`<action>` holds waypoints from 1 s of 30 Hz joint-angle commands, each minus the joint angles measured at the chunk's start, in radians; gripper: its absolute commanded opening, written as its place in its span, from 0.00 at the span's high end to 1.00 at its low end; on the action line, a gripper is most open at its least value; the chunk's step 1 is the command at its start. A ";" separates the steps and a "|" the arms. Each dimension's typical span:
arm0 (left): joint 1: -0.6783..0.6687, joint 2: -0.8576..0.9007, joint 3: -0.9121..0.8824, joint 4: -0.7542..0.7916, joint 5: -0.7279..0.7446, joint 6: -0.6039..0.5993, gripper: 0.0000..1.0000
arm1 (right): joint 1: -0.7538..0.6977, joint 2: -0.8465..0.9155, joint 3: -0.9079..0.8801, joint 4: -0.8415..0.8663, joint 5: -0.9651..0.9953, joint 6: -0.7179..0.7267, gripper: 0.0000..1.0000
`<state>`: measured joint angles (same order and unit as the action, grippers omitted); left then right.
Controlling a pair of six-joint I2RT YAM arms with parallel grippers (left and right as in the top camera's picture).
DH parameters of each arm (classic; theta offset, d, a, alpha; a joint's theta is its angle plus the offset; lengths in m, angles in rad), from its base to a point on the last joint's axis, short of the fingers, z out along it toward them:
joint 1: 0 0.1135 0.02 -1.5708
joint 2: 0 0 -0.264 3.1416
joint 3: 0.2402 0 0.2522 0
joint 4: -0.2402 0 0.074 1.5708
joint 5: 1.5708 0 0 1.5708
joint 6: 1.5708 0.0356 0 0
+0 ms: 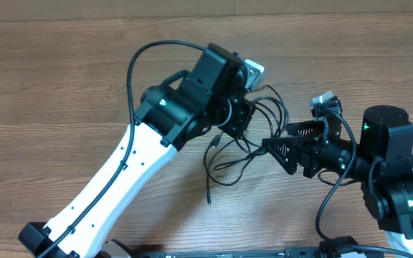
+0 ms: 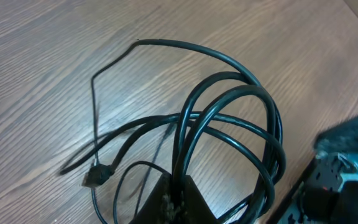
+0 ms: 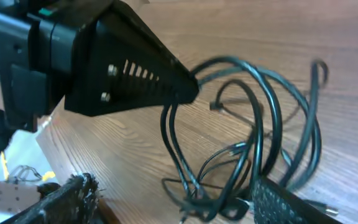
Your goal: Untangle cables
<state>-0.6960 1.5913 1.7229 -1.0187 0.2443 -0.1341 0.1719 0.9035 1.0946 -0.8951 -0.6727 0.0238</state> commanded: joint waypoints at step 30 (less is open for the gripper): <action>-0.052 -0.028 0.008 0.115 0.071 -0.052 0.96 | 0.003 0.099 0.024 -0.087 -0.016 -0.078 0.22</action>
<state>-0.7273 1.5913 1.7229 -0.9192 0.2749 -0.1665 0.1719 0.9840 1.0950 -0.9871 -0.6762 -0.0391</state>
